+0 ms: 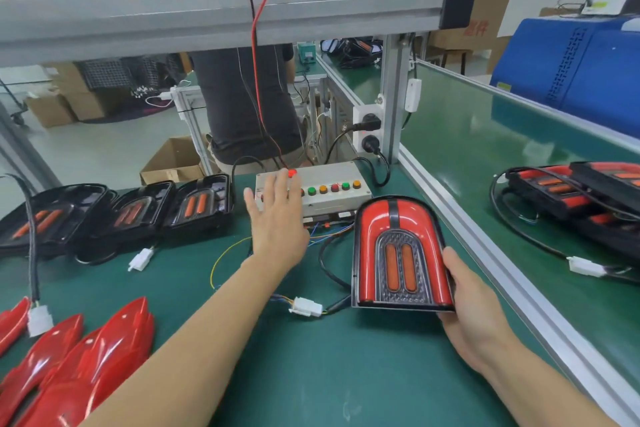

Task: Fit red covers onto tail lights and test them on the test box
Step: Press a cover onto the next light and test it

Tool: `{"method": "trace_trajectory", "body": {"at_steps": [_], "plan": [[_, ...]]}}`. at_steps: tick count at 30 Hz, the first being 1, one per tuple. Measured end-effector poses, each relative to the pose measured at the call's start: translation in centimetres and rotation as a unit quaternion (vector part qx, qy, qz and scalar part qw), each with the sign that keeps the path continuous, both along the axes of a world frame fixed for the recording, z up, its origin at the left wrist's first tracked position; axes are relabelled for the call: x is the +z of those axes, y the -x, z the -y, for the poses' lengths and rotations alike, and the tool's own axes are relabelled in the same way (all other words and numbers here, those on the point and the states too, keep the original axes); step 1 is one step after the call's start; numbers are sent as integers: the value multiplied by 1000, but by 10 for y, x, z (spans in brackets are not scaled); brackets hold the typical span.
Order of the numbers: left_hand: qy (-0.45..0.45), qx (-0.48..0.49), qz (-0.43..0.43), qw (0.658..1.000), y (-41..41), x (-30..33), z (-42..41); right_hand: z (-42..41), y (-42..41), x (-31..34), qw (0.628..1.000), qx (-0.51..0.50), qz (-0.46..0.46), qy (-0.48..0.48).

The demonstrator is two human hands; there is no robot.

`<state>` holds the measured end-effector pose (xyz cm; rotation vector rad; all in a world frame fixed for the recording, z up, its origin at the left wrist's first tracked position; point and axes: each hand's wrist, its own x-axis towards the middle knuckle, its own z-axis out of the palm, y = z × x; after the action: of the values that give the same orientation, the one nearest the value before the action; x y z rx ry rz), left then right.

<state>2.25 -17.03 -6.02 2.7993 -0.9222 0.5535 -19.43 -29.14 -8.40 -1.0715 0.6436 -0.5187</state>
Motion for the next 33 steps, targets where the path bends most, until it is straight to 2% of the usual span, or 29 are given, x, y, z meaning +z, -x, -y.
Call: {"method": "trace_trajectory", "body": {"at_steps": [4, 9, 14, 20, 25, 33], "plan": [[-19, -72, -60, 995, 12, 3, 39, 3, 1, -3, 1000, -6, 9, -16], [-42, -66, -143, 987, 11, 1, 60, 6, 3, -5, 999, -3, 10, -35], [-23, -44, -140, 989, 17, -4, 58, 8, 2, -4, 999, -1, 11, -38], [-33, 16, -196, 980, 23, 1, 60, 8, 1, -1, 999, 3, 14, -41], [-69, 34, -182, 980, 22, 3, 61, 7, 1, 1, 999, 21, 15, -37], [-47, 30, -220, 974, 23, 11, 67, 11, 5, -3, 997, 25, 49, -45]]}}
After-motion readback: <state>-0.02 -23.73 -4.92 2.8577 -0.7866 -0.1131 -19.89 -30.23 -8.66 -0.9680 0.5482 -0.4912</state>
